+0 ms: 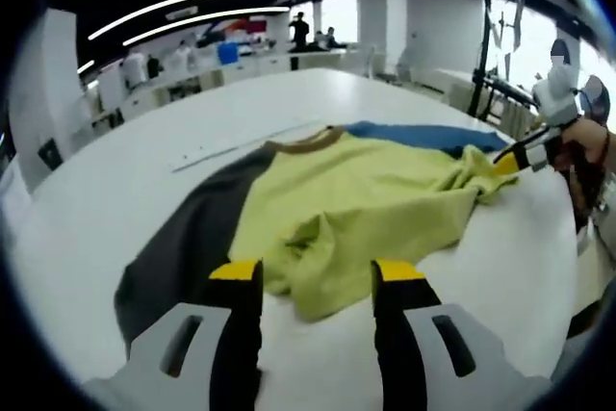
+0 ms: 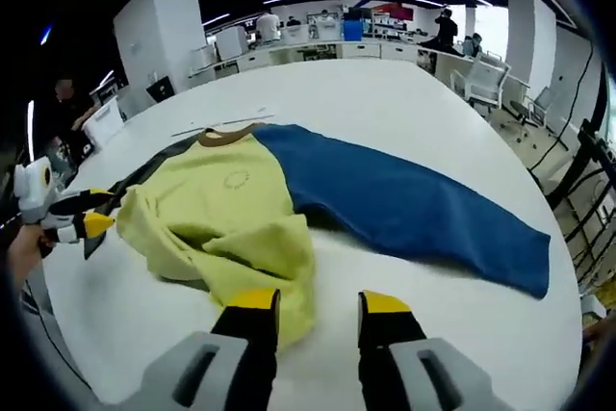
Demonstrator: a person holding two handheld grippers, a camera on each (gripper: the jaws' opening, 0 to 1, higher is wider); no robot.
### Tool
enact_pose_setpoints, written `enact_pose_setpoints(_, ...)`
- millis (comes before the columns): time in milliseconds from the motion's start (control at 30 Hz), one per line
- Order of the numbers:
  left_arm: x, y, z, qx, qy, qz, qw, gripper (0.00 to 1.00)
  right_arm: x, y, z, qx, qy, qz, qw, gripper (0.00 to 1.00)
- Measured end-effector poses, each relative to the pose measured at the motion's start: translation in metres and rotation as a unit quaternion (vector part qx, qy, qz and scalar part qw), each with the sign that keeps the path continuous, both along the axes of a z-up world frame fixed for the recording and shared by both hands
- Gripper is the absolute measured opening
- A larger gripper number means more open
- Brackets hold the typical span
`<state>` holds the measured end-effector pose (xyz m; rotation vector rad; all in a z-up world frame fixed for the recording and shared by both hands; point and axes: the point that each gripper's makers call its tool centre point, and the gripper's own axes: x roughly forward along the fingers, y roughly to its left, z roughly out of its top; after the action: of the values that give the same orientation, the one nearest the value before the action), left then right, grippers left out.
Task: Fold the garment on the visible template until the final outline fits inside the template.
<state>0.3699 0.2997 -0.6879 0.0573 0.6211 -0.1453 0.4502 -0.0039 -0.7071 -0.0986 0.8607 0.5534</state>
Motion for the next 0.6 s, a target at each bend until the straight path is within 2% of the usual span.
enact_pose_setpoints(233,-0.008,0.007,-0.01,-0.004,0.013,0.023,0.9996,0.32,-0.019,-0.001,0.001,0.017,0.032,-0.022,0.9991,0.27)
enact_pose_setpoints(433,-0.01,0.007,-0.017,-0.002,0.023,0.019,0.9996,0.29,-0.025,0.001,0.001,0.032,0.054,-0.046,0.997,0.23)
enact_pose_setpoints(600,-0.011,0.009,-0.021,-0.004,0.028,0.02,0.9994,0.23,-0.031,0.002,-0.009,0.008,0.064,-0.051,0.9966,0.21)
